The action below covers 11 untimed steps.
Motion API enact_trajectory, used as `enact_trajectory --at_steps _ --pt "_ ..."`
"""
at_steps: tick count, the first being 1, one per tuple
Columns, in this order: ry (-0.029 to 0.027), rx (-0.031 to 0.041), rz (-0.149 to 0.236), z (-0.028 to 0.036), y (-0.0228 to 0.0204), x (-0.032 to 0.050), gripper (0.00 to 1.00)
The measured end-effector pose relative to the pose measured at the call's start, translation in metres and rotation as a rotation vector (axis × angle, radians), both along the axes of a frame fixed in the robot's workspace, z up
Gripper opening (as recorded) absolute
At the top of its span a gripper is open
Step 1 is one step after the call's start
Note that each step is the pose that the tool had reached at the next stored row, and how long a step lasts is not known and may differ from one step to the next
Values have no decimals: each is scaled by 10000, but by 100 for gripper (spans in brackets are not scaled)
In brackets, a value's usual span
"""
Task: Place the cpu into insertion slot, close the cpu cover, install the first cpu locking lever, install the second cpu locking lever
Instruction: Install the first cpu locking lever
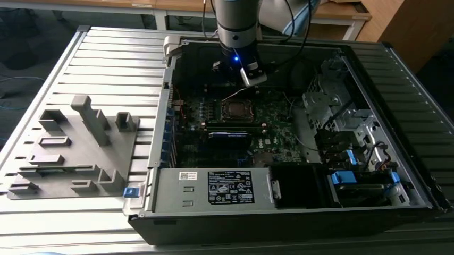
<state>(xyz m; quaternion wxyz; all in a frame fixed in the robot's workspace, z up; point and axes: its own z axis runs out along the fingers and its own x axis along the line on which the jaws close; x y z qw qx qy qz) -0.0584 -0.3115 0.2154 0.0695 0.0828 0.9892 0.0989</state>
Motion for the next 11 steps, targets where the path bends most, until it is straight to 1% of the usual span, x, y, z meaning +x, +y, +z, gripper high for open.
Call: enact_trajectory --at_steps 2,4,11 --pt "0 5 0 33 0 0 11" --pt "1 9 0 52 0 0 11" --pt "2 20 1 54 1 0 11"
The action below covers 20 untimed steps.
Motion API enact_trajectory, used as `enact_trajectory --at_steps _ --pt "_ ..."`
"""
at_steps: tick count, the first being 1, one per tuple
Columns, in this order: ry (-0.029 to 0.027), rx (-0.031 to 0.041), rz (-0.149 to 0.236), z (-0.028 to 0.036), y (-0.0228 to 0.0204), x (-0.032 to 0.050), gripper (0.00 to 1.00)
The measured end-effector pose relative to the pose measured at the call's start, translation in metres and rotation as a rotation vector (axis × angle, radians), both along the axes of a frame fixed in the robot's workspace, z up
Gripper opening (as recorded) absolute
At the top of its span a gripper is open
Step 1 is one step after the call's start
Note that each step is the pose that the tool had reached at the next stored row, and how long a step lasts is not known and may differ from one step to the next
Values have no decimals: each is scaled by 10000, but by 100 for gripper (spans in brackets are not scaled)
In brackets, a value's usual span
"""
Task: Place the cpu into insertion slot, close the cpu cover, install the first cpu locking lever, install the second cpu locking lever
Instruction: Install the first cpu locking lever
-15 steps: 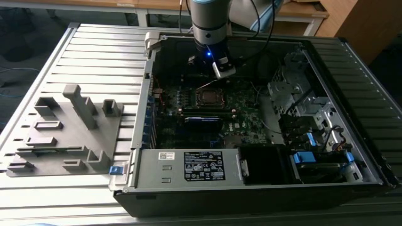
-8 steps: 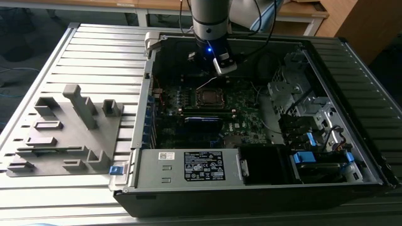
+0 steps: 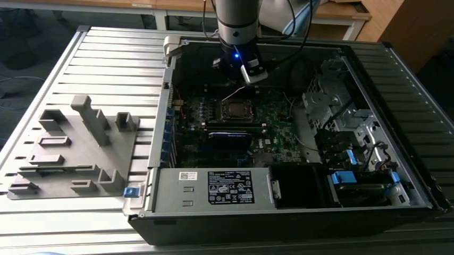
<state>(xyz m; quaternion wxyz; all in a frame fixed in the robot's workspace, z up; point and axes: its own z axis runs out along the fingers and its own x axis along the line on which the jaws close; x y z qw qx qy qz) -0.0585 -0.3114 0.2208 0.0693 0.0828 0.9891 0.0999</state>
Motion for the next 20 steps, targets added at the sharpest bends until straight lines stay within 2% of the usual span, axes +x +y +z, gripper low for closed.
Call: enact_trajectory --at_steps 2,4,5,8,12,16,20 --pt "1 96 1 -1 5 -3 11" --pt "0 267 0 -1 7 -6 11" --pt "0 313 0 -2 7 -6 11" --pt "-1 343 -1 5 7 -6 11" --pt "-2 361 0 70 7 -6 11" --pt "-1 361 1 78 -3 -5 11" --pt "-3 360 0 78 -35 -6 11"
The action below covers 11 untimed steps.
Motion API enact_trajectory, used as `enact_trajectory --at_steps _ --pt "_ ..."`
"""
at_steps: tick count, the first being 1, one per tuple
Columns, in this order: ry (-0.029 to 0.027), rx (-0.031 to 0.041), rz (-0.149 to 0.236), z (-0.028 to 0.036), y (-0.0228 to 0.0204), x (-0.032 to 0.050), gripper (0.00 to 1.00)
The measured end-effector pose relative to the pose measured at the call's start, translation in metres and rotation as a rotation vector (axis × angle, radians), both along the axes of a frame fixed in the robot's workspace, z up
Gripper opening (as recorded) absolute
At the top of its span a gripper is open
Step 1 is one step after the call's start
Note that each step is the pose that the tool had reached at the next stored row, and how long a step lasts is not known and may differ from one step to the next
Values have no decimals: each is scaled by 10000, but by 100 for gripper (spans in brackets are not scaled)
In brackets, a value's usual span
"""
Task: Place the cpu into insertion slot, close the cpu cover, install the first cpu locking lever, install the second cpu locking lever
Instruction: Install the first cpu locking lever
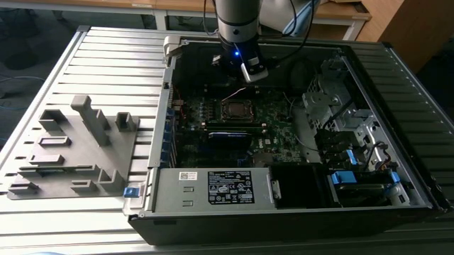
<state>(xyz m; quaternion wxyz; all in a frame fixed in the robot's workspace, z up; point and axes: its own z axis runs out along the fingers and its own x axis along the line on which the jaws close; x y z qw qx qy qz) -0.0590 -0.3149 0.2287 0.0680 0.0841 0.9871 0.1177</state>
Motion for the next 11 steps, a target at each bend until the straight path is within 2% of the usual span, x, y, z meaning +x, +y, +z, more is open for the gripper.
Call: enact_trajectory --at_steps 11 --pt "-9 10 -1 0 -90 -2 11"
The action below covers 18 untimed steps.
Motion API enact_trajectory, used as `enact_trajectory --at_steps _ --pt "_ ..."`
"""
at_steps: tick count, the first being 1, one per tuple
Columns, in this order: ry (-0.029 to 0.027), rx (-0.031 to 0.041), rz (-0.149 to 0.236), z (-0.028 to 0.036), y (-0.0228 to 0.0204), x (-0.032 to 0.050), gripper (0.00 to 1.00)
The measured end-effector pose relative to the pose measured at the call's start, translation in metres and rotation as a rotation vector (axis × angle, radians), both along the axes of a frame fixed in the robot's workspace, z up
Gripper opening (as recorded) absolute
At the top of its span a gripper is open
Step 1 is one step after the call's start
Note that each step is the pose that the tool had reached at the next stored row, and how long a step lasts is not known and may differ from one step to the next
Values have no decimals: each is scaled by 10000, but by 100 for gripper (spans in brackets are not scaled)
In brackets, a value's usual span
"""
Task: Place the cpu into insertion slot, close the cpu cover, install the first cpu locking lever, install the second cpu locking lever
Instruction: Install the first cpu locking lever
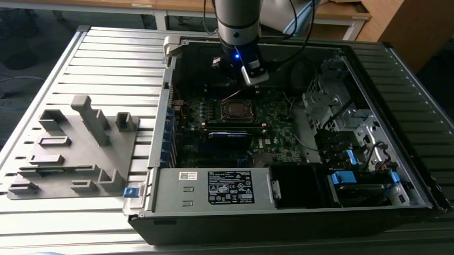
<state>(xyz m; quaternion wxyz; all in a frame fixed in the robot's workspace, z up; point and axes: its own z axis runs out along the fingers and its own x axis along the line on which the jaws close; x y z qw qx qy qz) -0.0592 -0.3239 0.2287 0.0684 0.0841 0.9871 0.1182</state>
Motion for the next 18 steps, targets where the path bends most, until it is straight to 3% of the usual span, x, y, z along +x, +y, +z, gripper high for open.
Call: enact_trajectory --at_steps 8,12,18 --pt "-55 2 1 -50 -42 -14 11" --pt "-87 2 0 -95 -44 -27 11" --pt "-90 4 -9 -118 -43 -41 11"
